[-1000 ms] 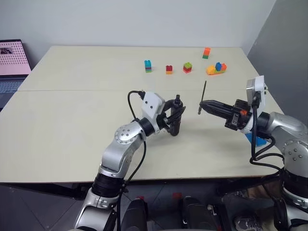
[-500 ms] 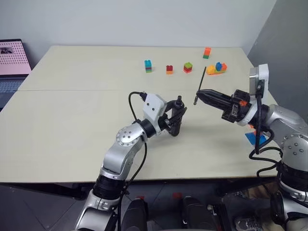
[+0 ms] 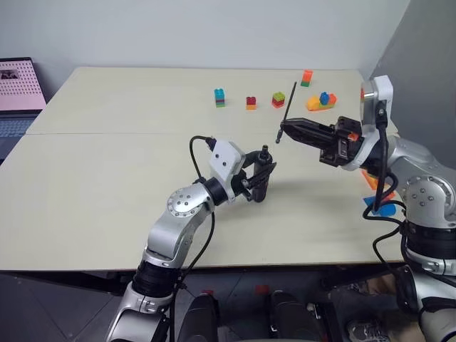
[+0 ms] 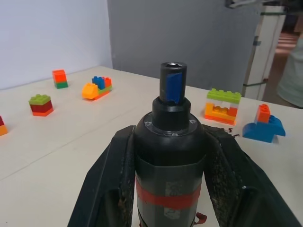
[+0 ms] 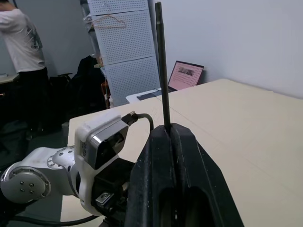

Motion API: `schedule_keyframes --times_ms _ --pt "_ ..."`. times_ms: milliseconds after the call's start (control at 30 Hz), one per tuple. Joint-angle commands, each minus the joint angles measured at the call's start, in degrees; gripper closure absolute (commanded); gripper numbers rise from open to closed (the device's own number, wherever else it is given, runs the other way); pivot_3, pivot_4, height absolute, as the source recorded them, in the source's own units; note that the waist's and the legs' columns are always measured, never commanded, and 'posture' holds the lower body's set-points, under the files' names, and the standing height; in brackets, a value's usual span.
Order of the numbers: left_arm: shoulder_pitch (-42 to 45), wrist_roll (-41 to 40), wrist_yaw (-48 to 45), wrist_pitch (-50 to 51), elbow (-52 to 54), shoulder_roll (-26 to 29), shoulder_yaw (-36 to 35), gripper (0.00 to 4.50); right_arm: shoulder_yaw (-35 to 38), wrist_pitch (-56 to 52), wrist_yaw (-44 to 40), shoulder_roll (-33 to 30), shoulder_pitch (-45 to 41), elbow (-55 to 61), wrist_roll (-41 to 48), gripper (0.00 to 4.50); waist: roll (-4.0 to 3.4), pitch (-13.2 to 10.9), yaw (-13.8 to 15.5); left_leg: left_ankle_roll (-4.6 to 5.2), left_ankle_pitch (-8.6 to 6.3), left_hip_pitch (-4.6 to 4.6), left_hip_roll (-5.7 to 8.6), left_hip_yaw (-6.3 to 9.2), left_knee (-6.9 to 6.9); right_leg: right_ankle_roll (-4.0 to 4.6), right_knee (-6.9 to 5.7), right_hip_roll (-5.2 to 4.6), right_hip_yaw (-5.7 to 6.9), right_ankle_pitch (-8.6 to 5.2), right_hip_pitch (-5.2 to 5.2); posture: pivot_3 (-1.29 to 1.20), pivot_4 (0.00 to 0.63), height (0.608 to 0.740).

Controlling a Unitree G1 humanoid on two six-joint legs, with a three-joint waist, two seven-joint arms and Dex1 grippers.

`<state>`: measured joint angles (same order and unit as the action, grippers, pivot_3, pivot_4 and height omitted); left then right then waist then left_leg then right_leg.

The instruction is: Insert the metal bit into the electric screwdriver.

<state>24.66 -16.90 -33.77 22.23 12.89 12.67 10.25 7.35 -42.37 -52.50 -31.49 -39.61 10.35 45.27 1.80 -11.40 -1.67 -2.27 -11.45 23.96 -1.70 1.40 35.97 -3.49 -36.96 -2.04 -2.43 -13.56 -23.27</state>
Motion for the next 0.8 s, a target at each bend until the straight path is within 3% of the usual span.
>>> schedule_keyframes --times_ms 33,800 --pt "0.1 -1.3 -2.5 0.8 1.5 0.9 0.6 2.85 -1.7 3.5 -4.2 -1.2 -3.2 -3.0 -2.2 4.5 0.0 0.0 0.0 0.0 0.0 0.0 0.0 -0.01 0.0 -0.03 0.0 0.0 0.0 0.01 0.0 0.0 0.15 0.74" --pt "0.3 -0.9 -3.1 0.8 1.2 1.4 1.6 2.85 -7.0 7.9 -14.7 -0.7 -9.9 -11.7 -7.1 4.5 0.0 0.0 0.0 0.0 0.0 0.0 -0.01 0.0 0.0 -0.06 -0.01 0.0 0.01 0.04 -0.01 0.0 0.15 0.74"
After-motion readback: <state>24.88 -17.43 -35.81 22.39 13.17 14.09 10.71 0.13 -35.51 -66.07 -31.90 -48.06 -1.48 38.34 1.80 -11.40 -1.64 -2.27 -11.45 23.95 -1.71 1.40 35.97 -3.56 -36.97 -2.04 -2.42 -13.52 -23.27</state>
